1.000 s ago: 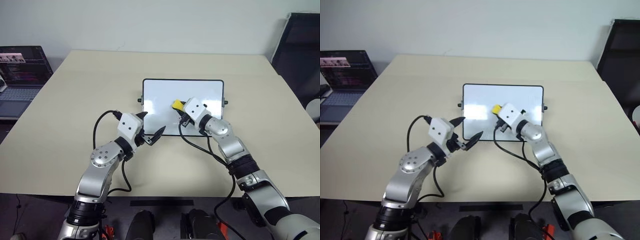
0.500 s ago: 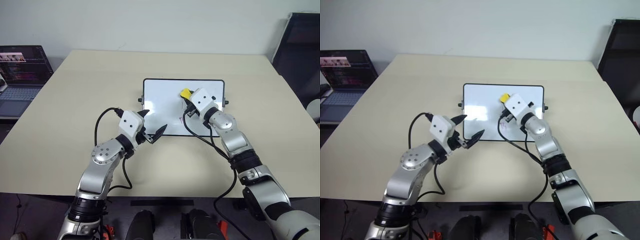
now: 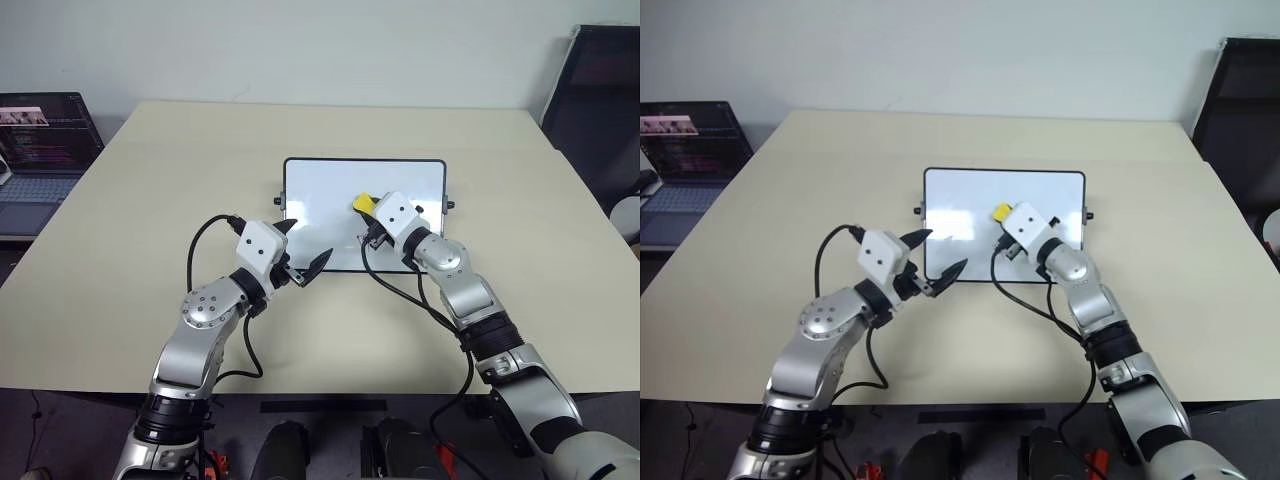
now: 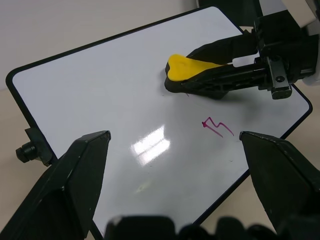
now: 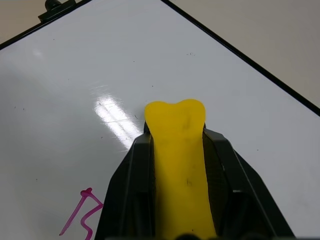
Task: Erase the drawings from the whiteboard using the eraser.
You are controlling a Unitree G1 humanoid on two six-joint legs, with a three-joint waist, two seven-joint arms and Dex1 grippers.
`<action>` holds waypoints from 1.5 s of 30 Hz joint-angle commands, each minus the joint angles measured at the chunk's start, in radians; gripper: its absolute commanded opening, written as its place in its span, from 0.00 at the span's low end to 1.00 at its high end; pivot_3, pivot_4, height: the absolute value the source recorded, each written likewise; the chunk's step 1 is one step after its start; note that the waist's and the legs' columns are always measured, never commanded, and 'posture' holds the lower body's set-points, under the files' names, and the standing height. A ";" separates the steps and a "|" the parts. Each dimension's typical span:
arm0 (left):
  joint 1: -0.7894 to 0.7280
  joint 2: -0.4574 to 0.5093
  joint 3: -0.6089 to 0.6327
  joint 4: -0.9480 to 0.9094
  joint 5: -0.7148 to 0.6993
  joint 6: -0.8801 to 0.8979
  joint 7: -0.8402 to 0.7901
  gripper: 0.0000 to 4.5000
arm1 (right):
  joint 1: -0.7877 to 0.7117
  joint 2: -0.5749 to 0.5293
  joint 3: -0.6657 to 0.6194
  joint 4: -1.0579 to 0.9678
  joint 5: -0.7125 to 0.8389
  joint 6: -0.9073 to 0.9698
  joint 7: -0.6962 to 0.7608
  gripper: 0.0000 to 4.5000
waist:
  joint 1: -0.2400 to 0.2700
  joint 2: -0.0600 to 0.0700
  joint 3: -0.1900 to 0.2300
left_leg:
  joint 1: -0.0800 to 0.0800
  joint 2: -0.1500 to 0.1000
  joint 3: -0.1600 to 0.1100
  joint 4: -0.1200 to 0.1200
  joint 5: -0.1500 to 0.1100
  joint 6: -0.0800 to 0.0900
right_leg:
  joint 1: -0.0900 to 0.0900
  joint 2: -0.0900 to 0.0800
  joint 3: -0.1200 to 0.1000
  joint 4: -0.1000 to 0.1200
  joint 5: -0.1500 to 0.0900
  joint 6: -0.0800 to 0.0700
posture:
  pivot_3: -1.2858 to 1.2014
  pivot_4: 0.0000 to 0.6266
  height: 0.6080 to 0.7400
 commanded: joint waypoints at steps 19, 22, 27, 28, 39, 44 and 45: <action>0.026 0.010 0.018 -0.033 -0.004 -0.026 -0.007 1.00 | 0.089 -0.021 0.001 -0.148 0.000 0.074 0.037 0.21 | 0.001 0.000 0.000 | 0.001 0.000 0.000 0.000 0.000 0.000 | 0.000 0.000 0.000 0.000 0.000 0.000 | 0.52 0.24 1.00; 0.023 0.003 0.008 -0.023 -0.005 -0.034 -0.014 1.00 | 0.116 -0.035 -0.013 -0.233 0.009 0.113 0.054 0.21 | 0.001 0.000 0.000 | 0.000 0.000 0.000 0.000 0.000 0.000 | 0.000 0.000 0.000 -0.001 0.000 0.000 | 0.52 0.24 1.00; 0.027 0.004 0.003 -0.019 -0.006 -0.040 -0.028 1.00 | 0.190 -0.079 -0.086 -0.475 0.084 0.290 0.109 0.21 | 0.002 0.000 0.000 | -0.001 0.000 0.000 0.000 0.000 0.000 | 0.000 0.000 0.000 -0.001 0.000 0.000 | 0.52 0.24 1.00; 0.032 0.005 0.002 -0.020 -0.006 -0.041 -0.031 1.00 | 0.207 -0.090 -0.105 -0.529 0.102 0.330 0.117 0.21 | 0.002 0.000 0.000 | -0.001 0.000 0.000 0.000 0.000 0.000 | 0.000 0.000 0.000 -0.001 0.000 0.000 | 0.52 0.24 1.00; 0.082 0.008 -0.004 -0.061 -0.016 -0.026 -0.043 1.00 | 0.396 -0.058 -0.291 -0.902 0.346 0.666 0.092 0.21 | 0.001 0.000 0.000 | -0.001 0.000 -0.001 0.000 0.000 0.000 | 0.000 0.000 0.000 -0.001 -0.001 0.000 | 0.52 0.24 1.00; 0.086 0.009 -0.003 -0.067 -0.018 -0.018 -0.045 1.00 | 0.471 -0.055 -0.305 -0.912 0.353 0.652 0.039 0.21 | 0.002 0.000 0.000 | -0.001 0.000 0.000 0.000 0.000 0.000 | -0.001 0.000 0.000 -0.002 -0.001 0.001 | 0.52 0.24 1.00; 0.086 0.010 -0.004 -0.067 -0.018 -0.017 -0.045 1.00 | 0.477 -0.054 -0.303 -0.909 0.349 0.645 0.030 0.21 | 0.001 0.000 0.000 | -0.001 0.000 0.000 0.000 0.000 0.000 | 0.000 0.000 0.000 -0.002 -0.001 0.001 | 0.52 0.24 1.00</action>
